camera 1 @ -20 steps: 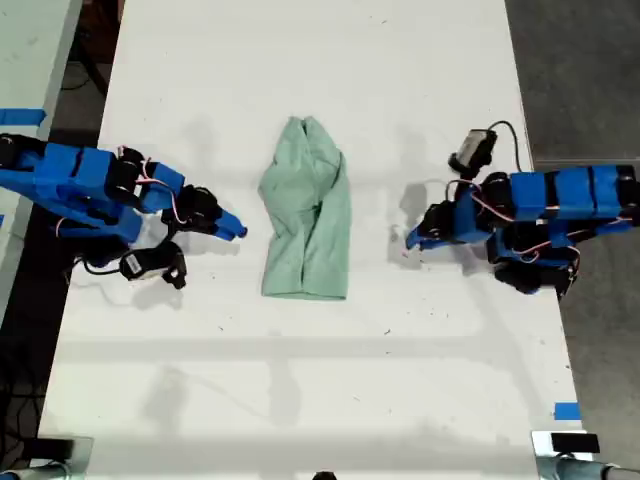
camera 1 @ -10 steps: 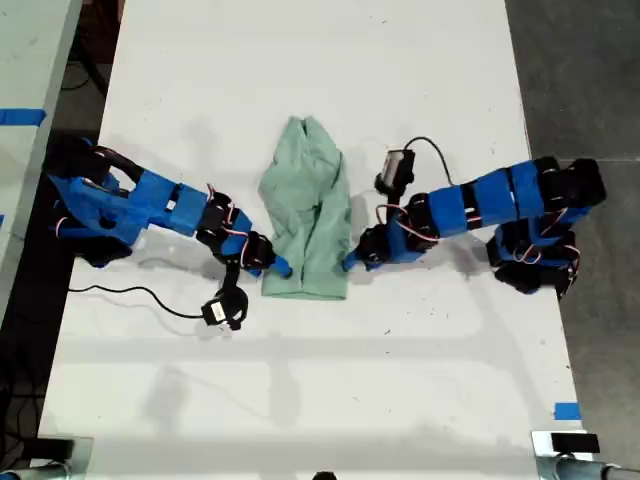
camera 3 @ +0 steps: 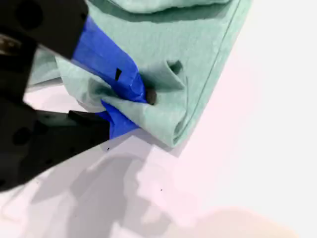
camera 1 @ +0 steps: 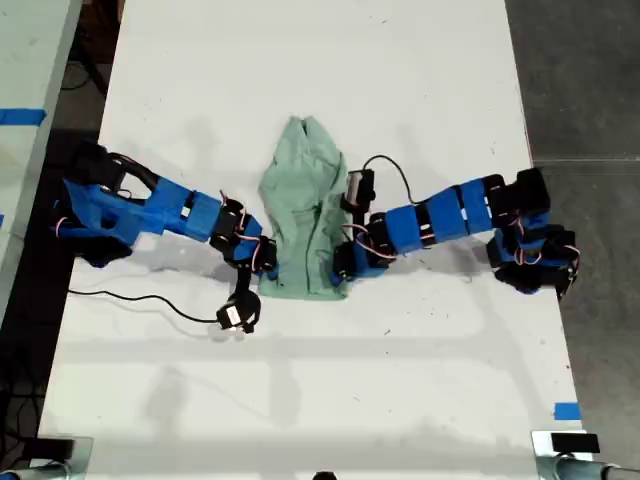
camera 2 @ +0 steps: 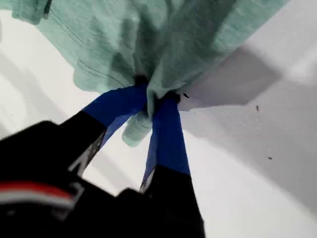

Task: Fold t shirt

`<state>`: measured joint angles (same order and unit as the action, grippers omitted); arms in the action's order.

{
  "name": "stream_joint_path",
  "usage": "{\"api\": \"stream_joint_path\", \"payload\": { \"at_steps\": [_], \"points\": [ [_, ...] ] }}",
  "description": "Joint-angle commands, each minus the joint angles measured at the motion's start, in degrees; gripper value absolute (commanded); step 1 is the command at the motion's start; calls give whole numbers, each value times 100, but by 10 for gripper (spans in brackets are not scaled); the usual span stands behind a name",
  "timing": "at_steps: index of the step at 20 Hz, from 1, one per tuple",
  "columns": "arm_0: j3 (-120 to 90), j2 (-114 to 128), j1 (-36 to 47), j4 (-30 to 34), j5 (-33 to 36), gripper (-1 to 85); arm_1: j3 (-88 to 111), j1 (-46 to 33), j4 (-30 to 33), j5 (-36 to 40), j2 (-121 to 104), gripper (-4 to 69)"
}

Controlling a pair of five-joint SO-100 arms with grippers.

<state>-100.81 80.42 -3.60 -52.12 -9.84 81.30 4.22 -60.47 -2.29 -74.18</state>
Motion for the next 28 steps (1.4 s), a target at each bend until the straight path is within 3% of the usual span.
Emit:
{"api": "stream_joint_path", "payload": {
  "at_steps": [1, 3, 6, 9, 12, 17, 19, 20, 21, 23, 28],
  "points": [
    [158, -9, -105, 88, -123, -1, -281, 325, -211, -360, 0, 15],
    [369, -105, -536, 272, -299, -1, -598, 677, -290, -615, 299, 15],
    [1125, -378, -1116, -79, -633, -1, -1494, 1125, -1028, -844, 316, 15],
    [1380, 598, -1037, -598, -580, -1, -2083, 923, -1494, -352, -475, 15],
    [1468, 1600, -176, -1450, -88, -1, -1318, 18, -1301, 316, -1828, 16],
    [1494, 2452, 2118, -2057, 914, -1, -281, -1635, -782, 1063, -3182, 22],
    [1512, 2276, 2856, -1995, 1169, 7, -202, -2303, -624, 1433, -3182, 109],
    [1635, 2048, 3182, -1986, 1292, 42, -202, -2637, -563, 1608, -3085, 178],
    [1854, 1775, 3472, -2013, 1441, 130, -229, -2971, -563, 1731, -2979, 233],
    [2496, 1283, 3929, -2285, 1635, 203, -316, -3604, -686, 2083, -2812, 343],
    [4166, 1151, 4658, -3551, 2197, 188, -519, -4421, -1758, 2408, -3234, 324]
  ]
}}
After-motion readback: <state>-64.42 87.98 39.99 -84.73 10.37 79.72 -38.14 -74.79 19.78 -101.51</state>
